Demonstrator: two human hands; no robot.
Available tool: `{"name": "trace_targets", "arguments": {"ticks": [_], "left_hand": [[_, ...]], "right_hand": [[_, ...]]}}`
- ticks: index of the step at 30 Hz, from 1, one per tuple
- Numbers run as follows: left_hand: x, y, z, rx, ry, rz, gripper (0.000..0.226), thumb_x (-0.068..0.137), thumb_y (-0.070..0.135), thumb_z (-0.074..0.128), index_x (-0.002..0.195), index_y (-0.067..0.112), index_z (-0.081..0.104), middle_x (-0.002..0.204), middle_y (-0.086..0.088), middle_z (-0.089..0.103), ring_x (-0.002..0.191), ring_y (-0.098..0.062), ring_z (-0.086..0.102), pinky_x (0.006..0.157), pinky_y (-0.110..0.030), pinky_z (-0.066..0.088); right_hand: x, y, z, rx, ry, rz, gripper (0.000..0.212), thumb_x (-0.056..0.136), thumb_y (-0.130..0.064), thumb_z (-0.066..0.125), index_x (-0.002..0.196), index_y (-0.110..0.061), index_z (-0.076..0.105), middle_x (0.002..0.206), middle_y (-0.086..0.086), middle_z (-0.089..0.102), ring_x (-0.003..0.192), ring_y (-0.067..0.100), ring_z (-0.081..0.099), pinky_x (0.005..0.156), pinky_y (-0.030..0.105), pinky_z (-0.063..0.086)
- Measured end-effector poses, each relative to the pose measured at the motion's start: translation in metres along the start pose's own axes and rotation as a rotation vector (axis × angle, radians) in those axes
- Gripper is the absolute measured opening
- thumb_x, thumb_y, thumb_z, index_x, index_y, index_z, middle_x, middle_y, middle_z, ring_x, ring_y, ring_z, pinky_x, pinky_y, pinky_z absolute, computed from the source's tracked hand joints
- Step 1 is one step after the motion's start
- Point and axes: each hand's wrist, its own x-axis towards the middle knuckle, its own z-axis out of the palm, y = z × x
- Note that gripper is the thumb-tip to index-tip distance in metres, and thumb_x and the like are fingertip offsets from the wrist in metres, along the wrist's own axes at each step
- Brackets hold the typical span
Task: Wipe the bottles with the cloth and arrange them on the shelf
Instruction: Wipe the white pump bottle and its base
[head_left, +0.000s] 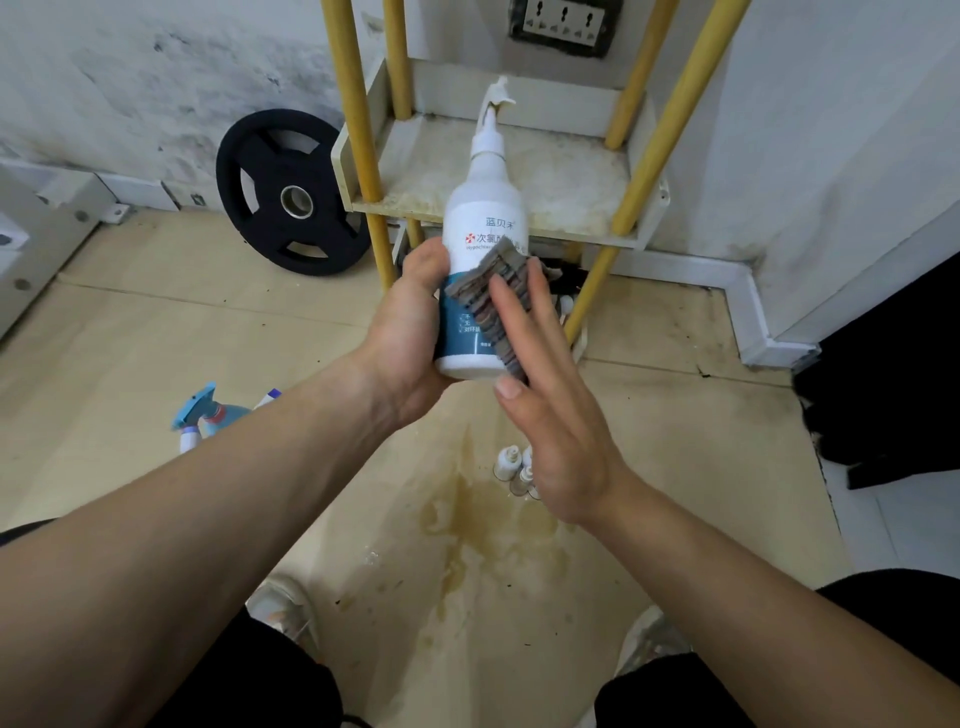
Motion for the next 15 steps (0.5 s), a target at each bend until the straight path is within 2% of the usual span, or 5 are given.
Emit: {"name": "trace_targets", "arguments": {"ticks": [5, 7, 9, 12, 15], "left_hand": [[0.001, -0.009, 0.009, 0.132, 0.020, 0.125, 0.031, 0.107, 0.036, 0.046, 0.136, 0.026, 0.047, 0.116, -0.005, 0.066, 0.099, -0.020, 0.068, 0.085, -0.044, 0.058], [-0.002, -0.016, 0.015, 0.186, 0.013, 0.155, 0.025, 0.106, 0.032, 0.047, 0.131, 0.027, 0.049, 0.109, -0.001, 0.067, 0.093, -0.016, 0.069, 0.082, -0.040, 0.057], [-0.004, -0.021, 0.020, 0.228, -0.001, 0.160, 0.025, 0.105, 0.028, 0.048, 0.130, 0.030, 0.052, 0.114, -0.001, 0.066, 0.098, -0.017, 0.068, 0.083, -0.041, 0.057], [-0.008, -0.019, 0.023, 0.195, -0.014, 0.116, 0.035, 0.106, 0.022, 0.042, 0.131, 0.039, 0.060, 0.132, 0.009, 0.063, 0.114, -0.015, 0.066, 0.086, -0.044, 0.060], [-0.011, -0.014, 0.023, 0.080, -0.057, 0.049, 0.040, 0.108, 0.021, 0.039, 0.132, 0.043, 0.063, 0.140, 0.012, 0.060, 0.123, -0.017, 0.063, 0.095, -0.050, 0.056]], "right_hand": [[0.019, 0.016, -0.010, 0.098, 0.142, 0.093, 0.065, 0.101, -0.049, 0.032, 0.161, -0.039, 0.011, 0.170, -0.017, -0.003, 0.154, -0.002, 0.001, 0.124, 0.052, 0.023], [0.031, 0.019, -0.014, 0.288, 0.227, 0.128, 0.069, 0.098, -0.053, 0.042, 0.161, -0.038, 0.015, 0.170, -0.011, 0.010, 0.156, 0.009, 0.012, 0.125, 0.054, 0.020], [0.040, 0.019, -0.020, 0.576, 0.297, 0.163, 0.073, 0.098, -0.047, 0.050, 0.162, -0.031, 0.018, 0.167, 0.002, 0.027, 0.151, 0.022, 0.033, 0.121, 0.052, 0.033], [0.046, 0.015, -0.029, 0.827, 0.393, 0.244, 0.068, 0.098, -0.037, 0.041, 0.160, -0.015, 0.025, 0.156, 0.017, 0.044, 0.139, 0.029, 0.050, 0.110, 0.043, 0.048], [0.045, 0.014, -0.033, 0.899, 0.402, 0.295, 0.066, 0.097, -0.041, 0.040, 0.156, -0.011, 0.035, 0.153, 0.016, 0.049, 0.141, 0.032, 0.047, 0.119, 0.051, 0.035]]}}
